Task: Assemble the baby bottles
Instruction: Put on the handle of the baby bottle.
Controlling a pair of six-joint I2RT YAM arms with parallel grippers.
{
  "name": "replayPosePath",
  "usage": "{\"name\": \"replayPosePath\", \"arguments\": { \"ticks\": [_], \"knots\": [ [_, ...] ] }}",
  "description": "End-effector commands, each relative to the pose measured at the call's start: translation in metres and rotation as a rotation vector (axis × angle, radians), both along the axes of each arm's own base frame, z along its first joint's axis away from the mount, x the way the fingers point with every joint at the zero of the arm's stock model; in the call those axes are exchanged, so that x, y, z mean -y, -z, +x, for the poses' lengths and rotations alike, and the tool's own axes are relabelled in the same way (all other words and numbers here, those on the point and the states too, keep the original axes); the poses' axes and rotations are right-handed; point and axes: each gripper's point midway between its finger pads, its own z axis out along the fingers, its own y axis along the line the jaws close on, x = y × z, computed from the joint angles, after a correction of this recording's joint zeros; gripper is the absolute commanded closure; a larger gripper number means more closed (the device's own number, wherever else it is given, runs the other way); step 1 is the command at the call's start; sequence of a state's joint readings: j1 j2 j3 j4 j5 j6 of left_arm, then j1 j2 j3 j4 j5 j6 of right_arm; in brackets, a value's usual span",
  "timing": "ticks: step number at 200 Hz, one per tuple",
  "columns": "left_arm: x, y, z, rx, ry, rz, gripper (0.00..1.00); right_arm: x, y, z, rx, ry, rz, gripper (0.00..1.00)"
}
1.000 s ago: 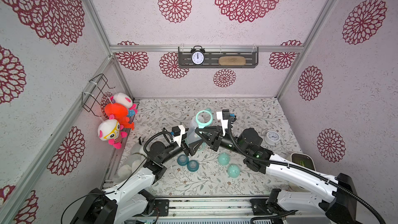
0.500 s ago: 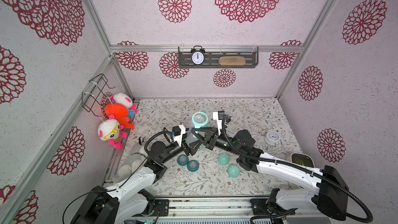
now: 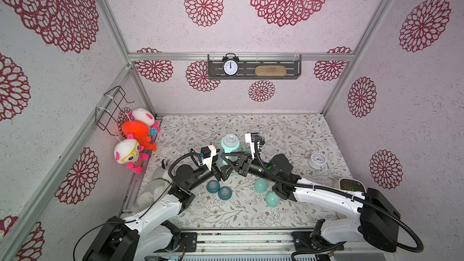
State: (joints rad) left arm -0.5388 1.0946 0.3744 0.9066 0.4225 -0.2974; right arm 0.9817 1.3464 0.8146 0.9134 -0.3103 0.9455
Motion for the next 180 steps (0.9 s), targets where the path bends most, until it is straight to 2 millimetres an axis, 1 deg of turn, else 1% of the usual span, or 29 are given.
{"name": "replayPosePath", "arguments": {
  "ticks": [1, 42, 57, 64, 69, 85, 100, 110, 124, 141, 158, 180],
  "knots": [
    [-0.004, -0.013, -0.001, 0.059, -0.024, -0.028, 1.00, 0.007, -0.018, -0.005, 0.014, -0.015, 0.073, 1.00],
    [-0.005, -0.016, 0.000, 0.066, -0.028, -0.047, 1.00, 0.008, -0.013, -0.004, -0.007, -0.012, 0.072, 1.00],
    [-0.004, -0.014, 0.001, 0.062, -0.026, -0.042, 1.00, 0.008, -0.012, -0.003, -0.002, -0.004, 0.054, 0.88],
    [-0.004, -0.014, 0.001, 0.061, -0.025, -0.041, 1.00, 0.008, -0.012, -0.003, 0.006, 0.002, 0.041, 0.80],
    [-0.003, -0.013, 0.001, 0.060, -0.024, -0.040, 1.00, 0.009, -0.012, -0.002, 0.010, 0.008, 0.031, 0.72],
    [-0.003, -0.011, 0.000, 0.059, -0.022, -0.039, 1.00, 0.011, -0.013, -0.002, 0.027, 0.025, 0.003, 0.54],
    [-0.003, -0.010, 0.000, 0.057, -0.023, -0.036, 1.00, 0.013, -0.015, -0.001, 0.040, 0.039, -0.027, 0.42],
    [-0.004, -0.010, 0.000, 0.057, -0.024, -0.035, 1.00, 0.015, -0.015, -0.002, 0.052, 0.045, -0.049, 0.37],
    [-0.005, -0.009, 0.000, 0.059, -0.030, -0.032, 1.00, 0.019, -0.016, -0.003, 0.069, 0.054, -0.080, 0.34],
    [-0.005, -0.008, 0.001, 0.060, -0.038, -0.026, 1.00, 0.025, -0.010, -0.004, 0.072, 0.070, -0.139, 0.31],
    [-0.007, -0.005, 0.003, 0.057, -0.044, -0.017, 1.00, 0.034, 0.001, -0.005, 0.074, 0.092, -0.210, 0.30],
    [-0.009, -0.002, 0.004, 0.050, -0.049, -0.011, 1.00, 0.051, 0.015, -0.008, 0.089, 0.132, -0.304, 0.28]
  ]
}}
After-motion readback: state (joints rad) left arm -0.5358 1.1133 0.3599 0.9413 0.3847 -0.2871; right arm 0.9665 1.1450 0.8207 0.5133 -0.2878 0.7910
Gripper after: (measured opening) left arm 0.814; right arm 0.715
